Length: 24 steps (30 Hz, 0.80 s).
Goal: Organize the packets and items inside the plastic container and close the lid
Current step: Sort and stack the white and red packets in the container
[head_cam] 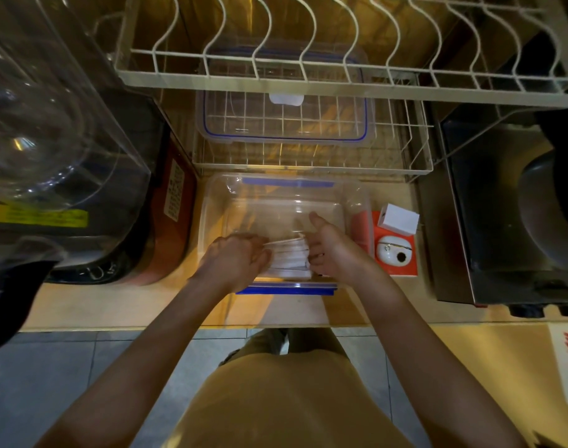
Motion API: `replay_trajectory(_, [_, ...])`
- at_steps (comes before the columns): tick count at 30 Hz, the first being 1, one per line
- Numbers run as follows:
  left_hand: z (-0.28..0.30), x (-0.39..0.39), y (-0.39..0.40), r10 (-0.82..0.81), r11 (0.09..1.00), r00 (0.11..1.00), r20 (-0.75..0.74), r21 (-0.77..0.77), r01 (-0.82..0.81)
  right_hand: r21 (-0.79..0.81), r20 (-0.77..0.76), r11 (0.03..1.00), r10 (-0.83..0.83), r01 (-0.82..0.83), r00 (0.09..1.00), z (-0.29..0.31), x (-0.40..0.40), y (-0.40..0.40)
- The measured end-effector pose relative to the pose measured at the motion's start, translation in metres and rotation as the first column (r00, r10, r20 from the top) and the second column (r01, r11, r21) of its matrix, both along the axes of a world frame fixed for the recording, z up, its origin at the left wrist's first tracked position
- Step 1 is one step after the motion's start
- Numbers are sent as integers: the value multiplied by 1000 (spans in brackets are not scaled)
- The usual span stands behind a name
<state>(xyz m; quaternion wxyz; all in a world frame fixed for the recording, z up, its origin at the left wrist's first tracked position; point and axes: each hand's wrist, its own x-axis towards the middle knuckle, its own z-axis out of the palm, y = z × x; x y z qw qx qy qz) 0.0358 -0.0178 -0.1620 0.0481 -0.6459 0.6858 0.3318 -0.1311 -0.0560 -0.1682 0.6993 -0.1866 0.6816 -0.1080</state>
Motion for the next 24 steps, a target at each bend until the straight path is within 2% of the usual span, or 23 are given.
replay_trajectory(4, [1,-1,-1,-28,1000,999,15,-3,28,20,-24,993,120,-120,992,-2,-6,3])
replay_trajectory(9, [0,0,0,0,1000,1000,-6,-2,0,7,-55,991,137,-137,989,4,-11,-1])
replay_trajectory(13, [-1,0,-1,-30,1000,999,17,1,30,87,-36,979,190,-186,981,8,-11,0])
replay_trajectory(19, [-3,0,-3,-57,998,998,28,5,56,61,-34,990,130,-128,991,7,2,-1])
replay_trajectory(24, [-5,0,-2,-55,998,998,29,6,55,51,-38,986,159,-157,987,5,-11,1])
